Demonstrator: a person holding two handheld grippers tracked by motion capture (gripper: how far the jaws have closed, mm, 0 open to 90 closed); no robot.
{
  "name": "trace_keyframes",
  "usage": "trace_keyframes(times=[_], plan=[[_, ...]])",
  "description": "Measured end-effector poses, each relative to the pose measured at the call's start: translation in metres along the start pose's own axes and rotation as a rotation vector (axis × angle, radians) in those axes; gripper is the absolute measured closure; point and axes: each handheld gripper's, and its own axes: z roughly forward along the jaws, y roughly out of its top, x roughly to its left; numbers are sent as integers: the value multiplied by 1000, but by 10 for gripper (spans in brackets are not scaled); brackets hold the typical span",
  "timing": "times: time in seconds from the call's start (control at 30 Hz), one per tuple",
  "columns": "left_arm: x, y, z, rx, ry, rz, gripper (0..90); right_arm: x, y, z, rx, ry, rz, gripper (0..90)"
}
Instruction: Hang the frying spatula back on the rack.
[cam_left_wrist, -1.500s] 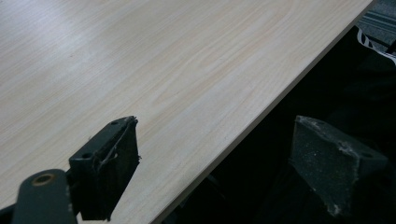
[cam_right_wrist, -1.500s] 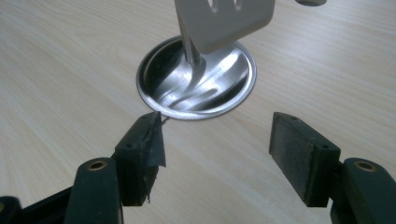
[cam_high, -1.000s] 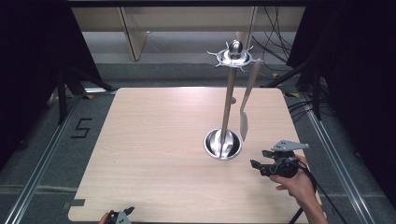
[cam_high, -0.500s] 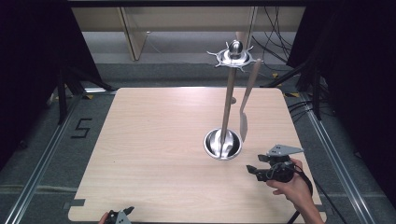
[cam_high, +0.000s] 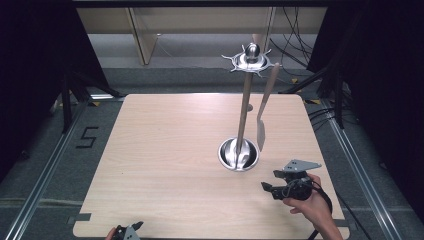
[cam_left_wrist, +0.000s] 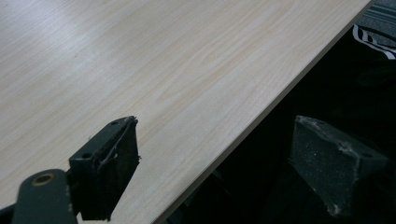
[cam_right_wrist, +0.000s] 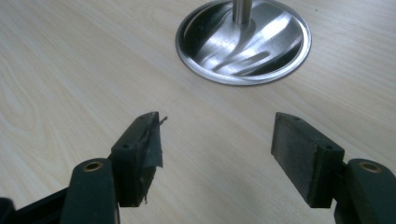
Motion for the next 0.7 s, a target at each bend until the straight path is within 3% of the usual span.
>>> trace_keyframes(times=[0.07, 0.17, 0.27, 0.3, 0.43, 0.53, 0.57, 0.7], plan=[[0, 0, 0, 3, -1, -1, 148, 3, -1, 0, 9, 3, 25, 340], [0, 0, 0, -1, 1, -1, 148, 2, -3, 1, 5, 0, 2, 336], [-1, 0, 0, -4, 3, -7, 148, 5, -5, 0, 16, 7, 23, 332], [-1, 0, 0, -6, 3, -12, 148, 4, -6, 1, 7, 5, 3, 331], [-1, 0, 0, -6, 5, -11, 148, 8, -9, 0, 17, 16, 19, 325], [-1, 0, 0, -6, 5, -10, 148, 8, -11, 0, 10, 11, 0, 322], [-1, 0, 0, -5, 6, -9, 148, 10, -12, 0, 9, 21, 19, 321], [-1, 0, 0, -4, 6, -7, 148, 11, -16, 0, 15, 25, 1, 316]])
